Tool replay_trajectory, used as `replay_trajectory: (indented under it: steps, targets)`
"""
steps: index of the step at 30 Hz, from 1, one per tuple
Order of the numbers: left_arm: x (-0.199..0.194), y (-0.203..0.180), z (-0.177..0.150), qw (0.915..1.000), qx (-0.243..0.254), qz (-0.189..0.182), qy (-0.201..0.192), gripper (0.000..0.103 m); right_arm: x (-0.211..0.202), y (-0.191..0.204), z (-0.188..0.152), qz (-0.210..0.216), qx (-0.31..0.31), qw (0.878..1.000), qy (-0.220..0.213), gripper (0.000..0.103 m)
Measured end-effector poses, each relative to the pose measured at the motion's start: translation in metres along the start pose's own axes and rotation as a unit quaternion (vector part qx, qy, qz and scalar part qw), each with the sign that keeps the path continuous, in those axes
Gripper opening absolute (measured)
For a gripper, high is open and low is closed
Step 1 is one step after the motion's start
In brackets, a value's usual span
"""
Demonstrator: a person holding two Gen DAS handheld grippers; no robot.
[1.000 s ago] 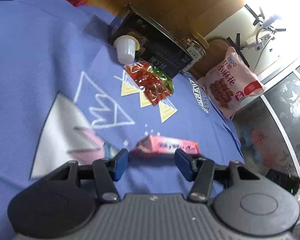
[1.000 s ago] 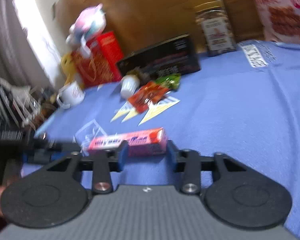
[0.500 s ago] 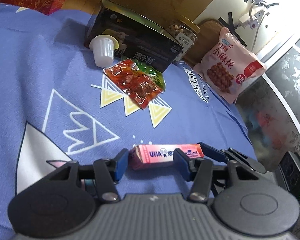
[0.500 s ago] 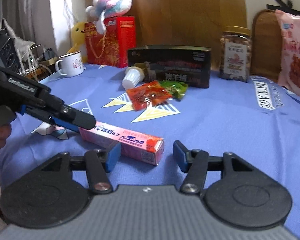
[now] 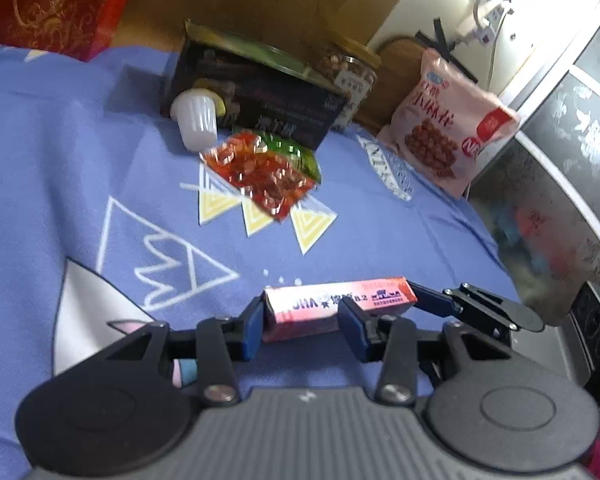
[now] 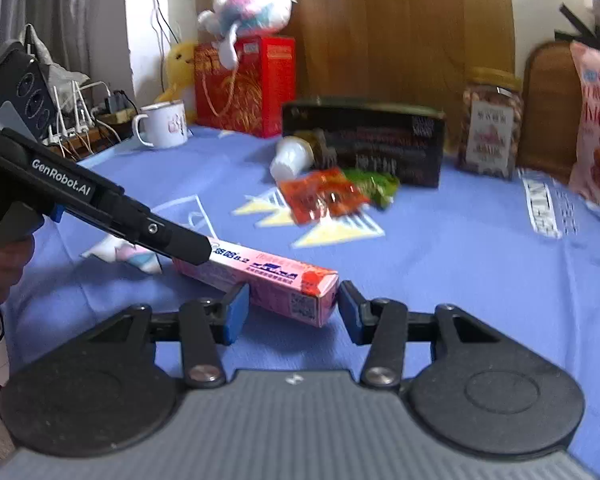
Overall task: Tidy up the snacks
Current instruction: 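Grasp the pink candy box with the left gripper, then carry the pink candy box into the tin box and release it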
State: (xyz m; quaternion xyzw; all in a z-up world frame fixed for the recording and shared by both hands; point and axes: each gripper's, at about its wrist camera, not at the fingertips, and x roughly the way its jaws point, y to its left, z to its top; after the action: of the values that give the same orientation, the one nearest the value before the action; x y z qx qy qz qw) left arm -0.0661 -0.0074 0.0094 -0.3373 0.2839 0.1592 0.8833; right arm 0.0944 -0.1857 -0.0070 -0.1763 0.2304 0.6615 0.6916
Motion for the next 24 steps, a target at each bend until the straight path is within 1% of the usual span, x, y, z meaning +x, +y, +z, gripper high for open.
replay_trajectory:
  steps: [5,14,19,24]
  targets:
    - [-0.014,-0.005,0.013,0.9995,0.015,0.008,-0.028,0.039,0.001,0.000,0.018,0.004,-0.006,1.000,-0.026,0.051]
    - [-0.006,-0.002,0.047,0.9990,0.025,0.014,-0.033,0.040,0.019,-0.008,0.037,-0.003,-0.011,0.999,-0.038,0.051]
    - [0.002,-0.001,0.080,0.9985,0.029,0.012,-0.046,0.041,0.031,-0.020,0.059,-0.012,-0.019,0.998,-0.054,0.051]
    - [0.013,-0.002,0.122,0.9968,0.037,0.019,-0.068,0.041,0.050,-0.040,0.089,-0.023,-0.026,0.997,-0.074,0.051]
